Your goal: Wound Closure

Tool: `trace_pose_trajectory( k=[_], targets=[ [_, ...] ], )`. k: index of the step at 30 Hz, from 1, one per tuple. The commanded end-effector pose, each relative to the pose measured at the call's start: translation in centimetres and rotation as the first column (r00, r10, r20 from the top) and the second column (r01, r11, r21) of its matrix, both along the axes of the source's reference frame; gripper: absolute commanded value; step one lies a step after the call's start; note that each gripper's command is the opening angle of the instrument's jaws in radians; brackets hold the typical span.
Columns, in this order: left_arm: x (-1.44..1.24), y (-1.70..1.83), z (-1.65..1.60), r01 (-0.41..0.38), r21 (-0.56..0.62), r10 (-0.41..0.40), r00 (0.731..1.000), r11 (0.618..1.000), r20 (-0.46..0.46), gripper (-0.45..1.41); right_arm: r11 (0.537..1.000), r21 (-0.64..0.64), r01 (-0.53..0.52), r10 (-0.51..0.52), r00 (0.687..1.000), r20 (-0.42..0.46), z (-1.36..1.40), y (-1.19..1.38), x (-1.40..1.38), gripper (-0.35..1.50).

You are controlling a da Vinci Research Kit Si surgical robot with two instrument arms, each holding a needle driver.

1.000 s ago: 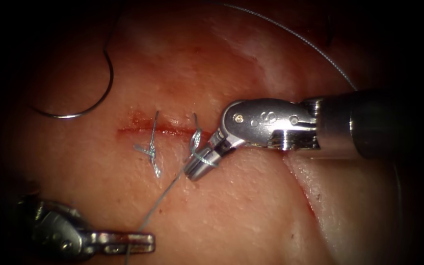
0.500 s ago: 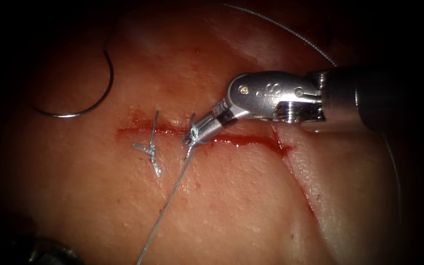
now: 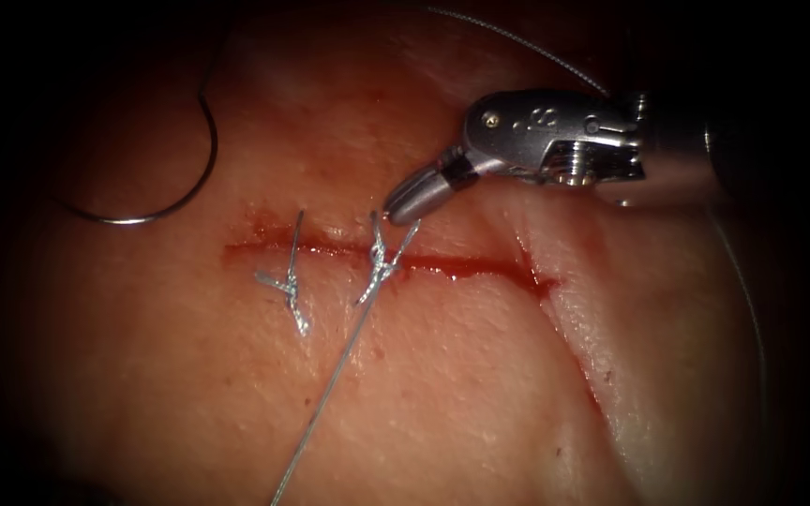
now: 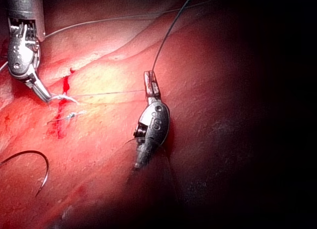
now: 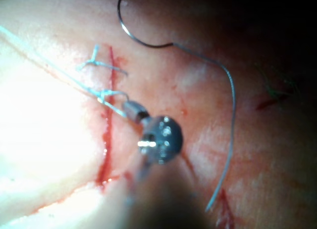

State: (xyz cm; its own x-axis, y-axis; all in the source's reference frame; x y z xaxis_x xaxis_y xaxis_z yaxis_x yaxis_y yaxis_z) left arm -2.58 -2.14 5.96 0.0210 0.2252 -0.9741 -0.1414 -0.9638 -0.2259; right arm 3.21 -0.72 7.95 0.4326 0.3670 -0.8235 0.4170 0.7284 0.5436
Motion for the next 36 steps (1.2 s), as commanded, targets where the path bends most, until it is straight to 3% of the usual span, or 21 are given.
trace_pose_trajectory(
  k=[1, 10, 18, 25, 36],
  targets=[
    [-0.04, -0.06, 0.05, -0.003, 0.002, 0.003, 1.0, 1.0, 0.002, -0.45, 1.0, -0.005, 0.008, -0.008, 1.0, 0.021, 0.09, 0.07, 0.02, -0.35],
    [-0.03, -0.12, -0.09, -0.01, 0.005, 0.01, 1.0, 1.0, 0.006, -0.45, 0.999, 0.006, -0.045, 0.045, 0.997, 0.064, 0.22, 0.21, 0.0, -0.35],
    [0.08, -0.28, -0.27, -0.018, 0.004, 0.018, 1.0, 1.0, 0.011, -0.45, 0.998, -0.003, -0.061, 0.061, 0.995, 0.076, 0.33, 0.22, 0.21, -0.35],
    [-0.01, -0.43, -0.3, -0.016, 0.014, 0.016, 1.0, 1.0, 0.01, -0.45, 0.997, -0.027, -0.074, 0.076, 0.991, 0.106, 0.42, 0.28, 0.29, -0.35],
    [-0.12, -0.59, -0.24, -0.017, 0.023, 0.017, 1.0, 1.0, 0.01, -0.45, 0.977, -0.126, -0.173, 0.19, 0.971, 0.143, 0.65, 0.53, 0.13, -0.35]
  ],
)
